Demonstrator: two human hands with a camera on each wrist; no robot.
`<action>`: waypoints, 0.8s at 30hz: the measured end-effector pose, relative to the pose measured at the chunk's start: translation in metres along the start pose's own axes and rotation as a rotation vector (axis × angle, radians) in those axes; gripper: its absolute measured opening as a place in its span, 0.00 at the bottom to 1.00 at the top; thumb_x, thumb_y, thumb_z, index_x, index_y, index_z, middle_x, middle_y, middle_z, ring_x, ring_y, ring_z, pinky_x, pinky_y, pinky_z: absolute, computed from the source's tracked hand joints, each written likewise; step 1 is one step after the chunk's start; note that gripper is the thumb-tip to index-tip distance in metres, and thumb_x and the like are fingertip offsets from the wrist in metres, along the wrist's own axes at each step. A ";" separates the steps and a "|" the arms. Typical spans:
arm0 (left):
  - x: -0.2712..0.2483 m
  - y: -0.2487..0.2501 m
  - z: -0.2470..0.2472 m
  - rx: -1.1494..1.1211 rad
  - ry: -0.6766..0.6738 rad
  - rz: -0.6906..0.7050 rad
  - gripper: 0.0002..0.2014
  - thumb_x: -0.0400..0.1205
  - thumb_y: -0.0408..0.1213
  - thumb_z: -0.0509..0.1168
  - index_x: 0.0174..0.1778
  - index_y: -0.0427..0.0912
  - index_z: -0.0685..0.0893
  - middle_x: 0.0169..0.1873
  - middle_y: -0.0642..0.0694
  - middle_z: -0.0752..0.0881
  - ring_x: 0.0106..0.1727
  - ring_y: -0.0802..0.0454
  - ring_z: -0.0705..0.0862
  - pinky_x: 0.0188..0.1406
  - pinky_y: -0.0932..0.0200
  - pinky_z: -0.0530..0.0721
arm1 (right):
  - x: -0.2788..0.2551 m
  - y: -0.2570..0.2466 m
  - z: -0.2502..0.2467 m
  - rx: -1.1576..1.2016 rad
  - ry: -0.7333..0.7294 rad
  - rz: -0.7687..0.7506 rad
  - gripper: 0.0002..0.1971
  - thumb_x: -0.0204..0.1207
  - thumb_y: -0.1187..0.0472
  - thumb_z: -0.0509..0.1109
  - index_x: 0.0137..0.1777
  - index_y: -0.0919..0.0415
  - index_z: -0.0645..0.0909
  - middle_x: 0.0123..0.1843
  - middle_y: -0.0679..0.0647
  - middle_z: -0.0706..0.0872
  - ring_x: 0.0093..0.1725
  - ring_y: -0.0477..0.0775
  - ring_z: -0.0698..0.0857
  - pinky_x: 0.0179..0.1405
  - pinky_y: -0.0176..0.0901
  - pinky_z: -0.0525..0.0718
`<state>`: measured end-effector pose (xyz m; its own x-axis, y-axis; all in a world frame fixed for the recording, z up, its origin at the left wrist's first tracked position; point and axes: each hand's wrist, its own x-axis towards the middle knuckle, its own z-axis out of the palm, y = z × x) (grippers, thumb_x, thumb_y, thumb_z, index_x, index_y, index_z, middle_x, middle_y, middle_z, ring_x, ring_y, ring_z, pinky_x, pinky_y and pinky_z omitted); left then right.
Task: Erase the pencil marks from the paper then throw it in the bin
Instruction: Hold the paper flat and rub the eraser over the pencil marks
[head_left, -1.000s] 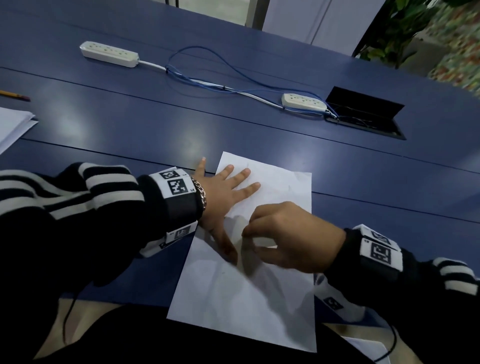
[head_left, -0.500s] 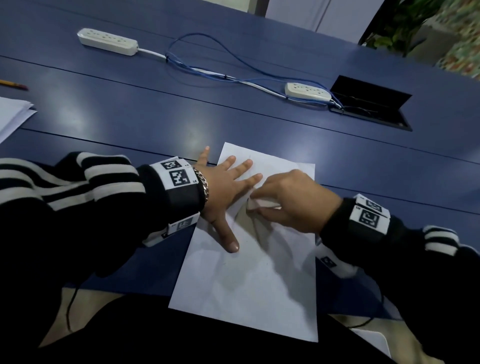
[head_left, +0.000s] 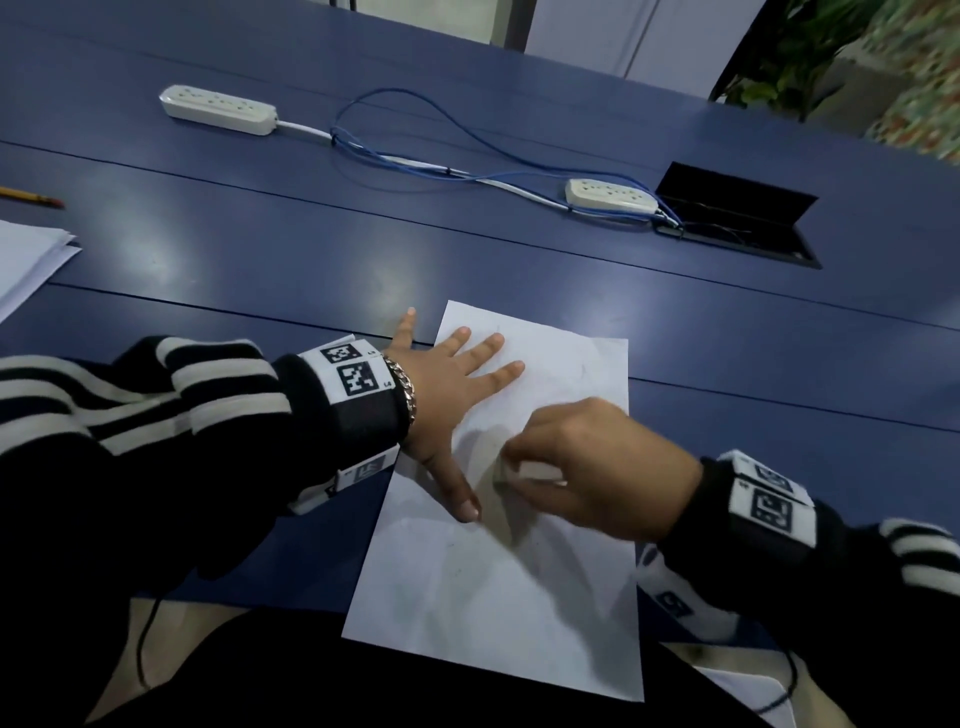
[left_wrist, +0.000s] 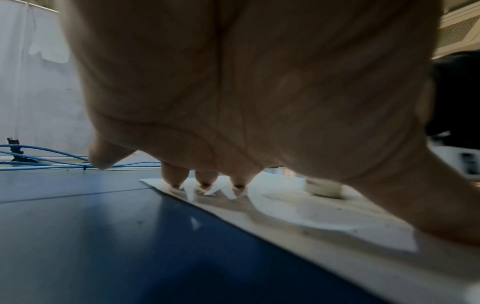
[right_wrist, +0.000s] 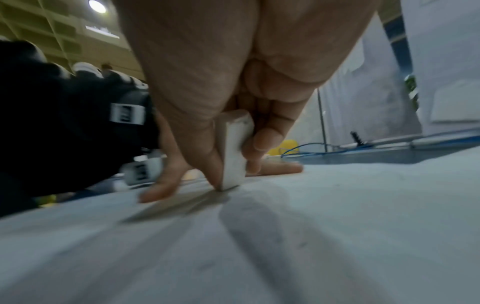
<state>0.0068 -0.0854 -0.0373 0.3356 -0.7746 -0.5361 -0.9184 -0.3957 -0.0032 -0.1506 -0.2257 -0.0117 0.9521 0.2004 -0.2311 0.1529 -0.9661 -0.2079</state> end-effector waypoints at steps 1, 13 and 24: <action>0.000 0.000 0.000 -0.001 0.000 0.000 0.82 0.51 0.88 0.71 0.87 0.64 0.22 0.89 0.53 0.22 0.92 0.44 0.30 0.78 0.11 0.32 | -0.006 -0.002 -0.002 0.026 -0.025 0.024 0.15 0.79 0.41 0.63 0.53 0.47 0.87 0.44 0.46 0.87 0.46 0.51 0.84 0.48 0.47 0.83; -0.023 0.006 0.008 0.018 0.194 -0.116 0.67 0.63 0.92 0.53 0.91 0.48 0.57 0.84 0.41 0.62 0.88 0.38 0.57 0.89 0.26 0.42 | -0.027 0.052 -0.006 0.029 0.137 0.312 0.12 0.74 0.50 0.73 0.57 0.47 0.86 0.49 0.42 0.84 0.51 0.48 0.83 0.52 0.45 0.82; 0.003 -0.031 0.002 -0.180 0.092 -0.055 0.75 0.63 0.87 0.67 0.93 0.52 0.32 0.92 0.53 0.30 0.93 0.45 0.33 0.90 0.28 0.41 | 0.035 0.064 -0.042 0.031 0.083 0.203 0.14 0.71 0.42 0.74 0.56 0.39 0.86 0.52 0.40 0.86 0.52 0.46 0.83 0.55 0.45 0.81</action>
<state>0.0359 -0.0741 -0.0402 0.4096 -0.7880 -0.4596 -0.8488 -0.5138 0.1246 -0.0961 -0.2867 0.0065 0.9812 -0.0128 -0.1924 -0.0510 -0.9796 -0.1945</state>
